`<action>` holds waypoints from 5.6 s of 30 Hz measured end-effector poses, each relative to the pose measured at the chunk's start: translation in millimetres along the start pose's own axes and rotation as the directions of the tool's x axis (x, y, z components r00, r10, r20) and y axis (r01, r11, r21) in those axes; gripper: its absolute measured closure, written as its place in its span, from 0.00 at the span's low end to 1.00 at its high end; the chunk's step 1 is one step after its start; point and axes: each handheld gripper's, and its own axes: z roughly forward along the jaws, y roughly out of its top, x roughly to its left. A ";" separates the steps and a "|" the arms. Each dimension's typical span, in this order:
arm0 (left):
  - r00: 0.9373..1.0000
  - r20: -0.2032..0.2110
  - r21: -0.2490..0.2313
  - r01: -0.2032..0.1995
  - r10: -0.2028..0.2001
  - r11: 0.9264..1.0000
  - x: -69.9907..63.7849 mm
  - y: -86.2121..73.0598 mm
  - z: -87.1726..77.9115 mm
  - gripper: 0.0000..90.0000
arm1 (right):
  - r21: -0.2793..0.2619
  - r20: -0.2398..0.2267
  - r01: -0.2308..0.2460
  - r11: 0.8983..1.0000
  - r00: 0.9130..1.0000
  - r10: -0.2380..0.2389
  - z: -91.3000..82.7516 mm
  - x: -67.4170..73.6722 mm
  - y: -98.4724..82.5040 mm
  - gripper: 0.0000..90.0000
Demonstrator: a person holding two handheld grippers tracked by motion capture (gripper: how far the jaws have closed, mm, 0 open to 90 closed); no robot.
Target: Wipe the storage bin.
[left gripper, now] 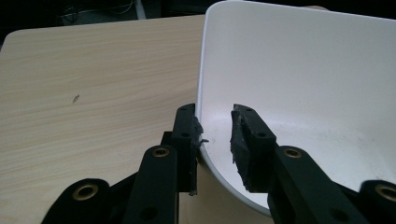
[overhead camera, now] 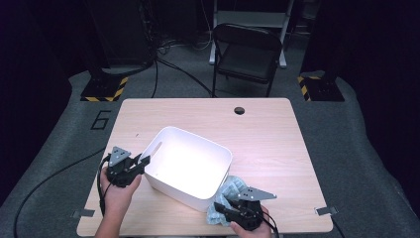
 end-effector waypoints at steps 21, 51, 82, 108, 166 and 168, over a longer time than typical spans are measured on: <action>1.000 -0.006 -0.007 0.000 0.000 1.000 -1.6 -0.4 1.1 0.81 | 0.048 0.011 0.043 0.998 0.999 -0.044 9.8 -3.7 -8.0 0.77; 1.000 0.015 0.004 -0.023 0.023 1.000 2.2 1.0 0.1 0.83 | -0.008 0.032 0.116 0.993 0.993 -0.116 -9.6 -15.8 24.5 0.77; 1.000 0.014 -0.005 -0.023 0.023 1.000 -3.7 0.8 2.4 0.82 | -0.052 0.075 0.052 0.997 0.996 -0.048 -0.4 -36.3 16.0 0.78; 0.999 0.033 -0.008 0.009 -0.009 1.000 -3.4 -0.1 3.6 0.79 | 0.118 0.048 -0.024 0.993 0.999 0.018 18.5 -33.3 -21.8 0.77; 0.993 0.116 0.030 0.005 -0.008 1.000 -13.2 -1.1 11.0 0.64 | 0.060 0.068 -0.068 0.996 0.996 0.064 11.5 -40.8 -23.0 0.76; 0.993 0.114 0.033 0.003 -0.006 0.999 -14.9 -2.0 8.7 0.63 | 0.065 0.069 -0.073 0.995 0.995 0.069 11.5 -43.1 -21.6 0.75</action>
